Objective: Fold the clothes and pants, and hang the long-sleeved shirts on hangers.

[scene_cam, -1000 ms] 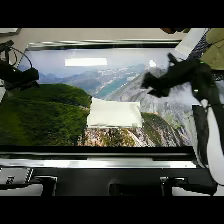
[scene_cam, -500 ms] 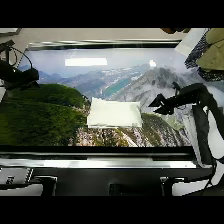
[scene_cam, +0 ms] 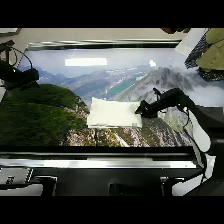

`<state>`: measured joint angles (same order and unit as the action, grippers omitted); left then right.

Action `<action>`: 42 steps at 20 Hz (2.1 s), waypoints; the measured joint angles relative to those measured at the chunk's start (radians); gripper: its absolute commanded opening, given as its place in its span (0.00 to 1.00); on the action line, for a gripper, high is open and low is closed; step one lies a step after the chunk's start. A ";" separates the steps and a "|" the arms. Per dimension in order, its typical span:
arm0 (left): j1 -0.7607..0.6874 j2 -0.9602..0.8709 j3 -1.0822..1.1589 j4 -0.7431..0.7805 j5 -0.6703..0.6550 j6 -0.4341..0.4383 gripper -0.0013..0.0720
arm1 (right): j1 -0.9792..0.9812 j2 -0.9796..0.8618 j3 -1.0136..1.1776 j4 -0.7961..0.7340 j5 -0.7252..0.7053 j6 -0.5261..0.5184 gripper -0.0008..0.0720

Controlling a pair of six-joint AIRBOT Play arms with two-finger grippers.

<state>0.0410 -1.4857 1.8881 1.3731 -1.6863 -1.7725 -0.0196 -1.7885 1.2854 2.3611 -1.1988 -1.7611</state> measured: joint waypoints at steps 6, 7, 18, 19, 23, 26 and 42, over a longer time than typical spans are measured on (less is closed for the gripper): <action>0.000 0.000 0.000 0.000 0.000 0.000 0.04 | 0.012 0.031 0.064 -0.014 0.014 0.062 0.06; 0.000 0.000 0.000 0.000 0.000 0.000 0.04 | 0.003 0.038 0.098 -0.023 0.008 0.095 0.06; 0.000 0.000 0.000 0.000 0.000 0.000 0.04 | -0.289 0.058 0.557 -0.091 0.016 0.554 0.06; 0.000 0.000 0.000 0.000 0.000 0.000 0.04 | -0.320 0.060 0.580 -0.111 0.026 0.606 0.06; 0.000 0.000 0.000 0.000 0.000 0.000 0.04 | -0.429 0.091 0.627 -0.217 0.063 0.830 0.06; 0.000 -0.001 0.000 0.000 0.000 0.000 0.04 | -0.493 0.135 0.637 -0.321 0.079 0.987 0.06; 0.000 -0.005 0.000 0.000 0.002 0.000 0.04 | -0.737 0.280 0.643 -0.455 -0.299 1.078 0.06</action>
<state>0.0414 -1.4910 1.8881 1.3735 -1.6848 -1.7721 -0.7570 -1.5085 1.9282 1.9060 -1.4979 -0.6827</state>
